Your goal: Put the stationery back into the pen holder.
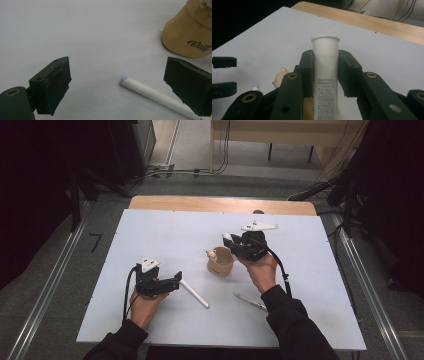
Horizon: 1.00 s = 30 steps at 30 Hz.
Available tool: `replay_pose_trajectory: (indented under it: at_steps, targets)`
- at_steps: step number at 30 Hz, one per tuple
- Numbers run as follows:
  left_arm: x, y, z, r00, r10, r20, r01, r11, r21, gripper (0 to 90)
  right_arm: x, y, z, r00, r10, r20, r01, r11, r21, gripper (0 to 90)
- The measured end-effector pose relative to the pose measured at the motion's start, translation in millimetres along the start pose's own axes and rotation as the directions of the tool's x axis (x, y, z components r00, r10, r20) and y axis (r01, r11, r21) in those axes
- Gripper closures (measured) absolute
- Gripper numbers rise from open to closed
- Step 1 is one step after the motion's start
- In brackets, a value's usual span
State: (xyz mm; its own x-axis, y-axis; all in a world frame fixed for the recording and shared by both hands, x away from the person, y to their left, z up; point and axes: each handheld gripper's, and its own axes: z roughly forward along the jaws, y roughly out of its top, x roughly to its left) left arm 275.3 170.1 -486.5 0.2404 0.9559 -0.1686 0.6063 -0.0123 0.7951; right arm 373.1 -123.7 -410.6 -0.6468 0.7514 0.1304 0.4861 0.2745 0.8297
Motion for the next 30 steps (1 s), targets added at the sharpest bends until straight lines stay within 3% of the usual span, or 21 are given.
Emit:
replay_pose_trajectory:
  at_steps: [22, 30]
  targets:
    - [0.5, -0.3, 0.8, 1.0000, 0.001, 0.000, -0.001, 1.0000, 0.001, 7.5, 8.1, 4.2, 17.3, 0.9992, 0.021, -0.035, -0.022, 0.999, -0.046, 65.3]
    - [1.4, -0.4, 0.2, 1.0000, 0.000, 0.002, 0.000, 1.0000, -0.002, 7.6, 9.0, -1.6, 27.0, 0.9989, 0.036, -0.032, -0.037, 0.999, -0.033, 65.2]
